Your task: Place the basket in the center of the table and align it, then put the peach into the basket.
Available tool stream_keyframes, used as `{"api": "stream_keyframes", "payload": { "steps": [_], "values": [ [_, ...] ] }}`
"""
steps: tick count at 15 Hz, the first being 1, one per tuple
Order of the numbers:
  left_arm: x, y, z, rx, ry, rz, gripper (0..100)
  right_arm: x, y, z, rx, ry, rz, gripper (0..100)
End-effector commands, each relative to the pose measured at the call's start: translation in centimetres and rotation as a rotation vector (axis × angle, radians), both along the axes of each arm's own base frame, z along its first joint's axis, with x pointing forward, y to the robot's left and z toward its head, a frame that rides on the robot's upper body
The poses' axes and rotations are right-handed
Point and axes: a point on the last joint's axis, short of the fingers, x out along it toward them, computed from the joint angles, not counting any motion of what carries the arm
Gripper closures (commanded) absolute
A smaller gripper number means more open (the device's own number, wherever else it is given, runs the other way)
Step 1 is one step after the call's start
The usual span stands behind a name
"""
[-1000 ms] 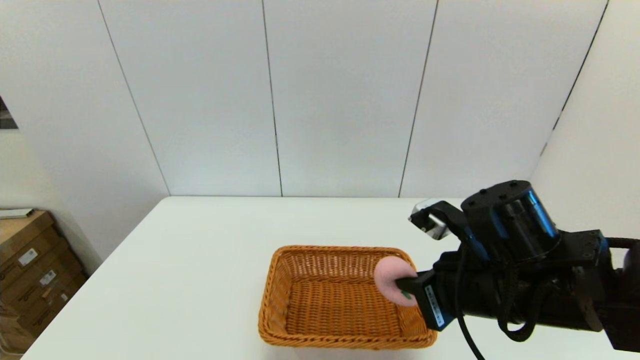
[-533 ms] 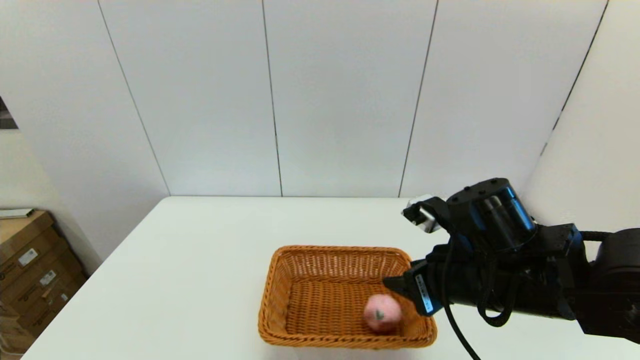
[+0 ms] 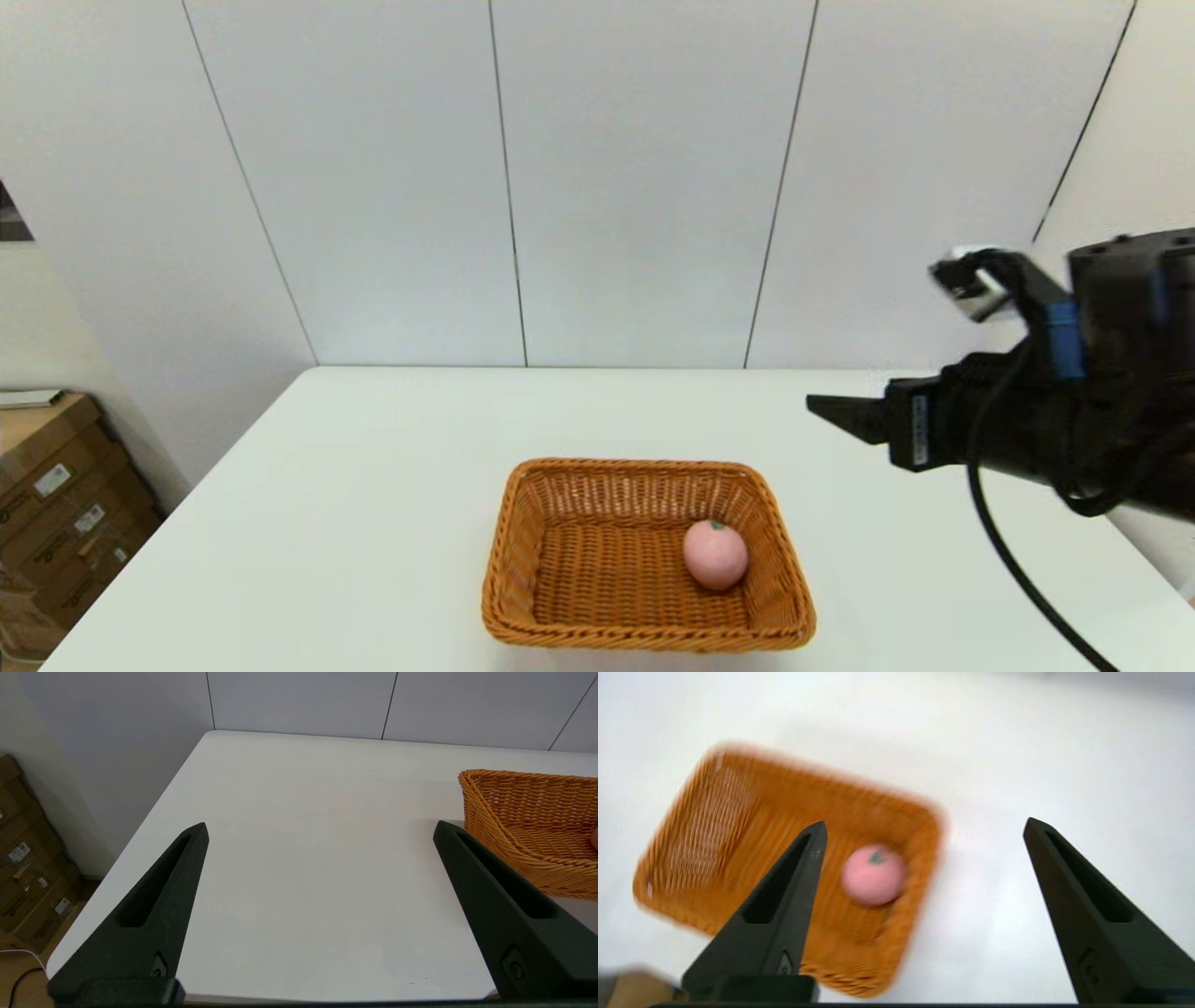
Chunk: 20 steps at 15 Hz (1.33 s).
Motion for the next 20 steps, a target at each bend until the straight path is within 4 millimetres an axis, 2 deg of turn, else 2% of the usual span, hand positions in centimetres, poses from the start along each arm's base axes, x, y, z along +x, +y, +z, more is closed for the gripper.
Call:
{"api": "stream_keyframes", "payload": {
  "steps": [1, 3, 5, 7, 11, 16, 20],
  "values": [
    [0.0, 0.0, 0.0, 0.0, 0.0, 0.0, 0, -8.9, -5.2, 3.7, -0.078, -0.226, -0.119, 0],
    [0.0, 0.0, 0.0, -0.002, 0.0, 0.0, 0, -12.3, -7.3, 2.9, -0.123, -0.29, -0.154, 0],
    [0.0, 0.0, 0.0, 0.0, 0.0, 0.0, 0, -14.8, -8.9, 1.2, -0.226, -0.328, -0.222, 0],
    [0.0, 0.0, 0.0, 0.0, 0.0, 0.0, 0, -17.1, -9.7, -0.3, -0.287, -0.37, -0.285, 0],
    [0.0, 0.0, 0.0, -0.002, 0.0, 0.0, 0, -20.6, -10.3, -2.6, -0.268, -0.459, -0.404, 0],
    [0.0, 0.0, 0.0, -0.002, -0.006, -0.001, 0, -22.6, -10.3, -4.9, -0.173, -0.509, -0.547, 0],
    [0.0, 0.0, 0.1, -0.004, -0.009, -0.001, 0, -22.6, -10.3, -7.7, -0.157, -0.523, -0.537, 0]
  ]
}}
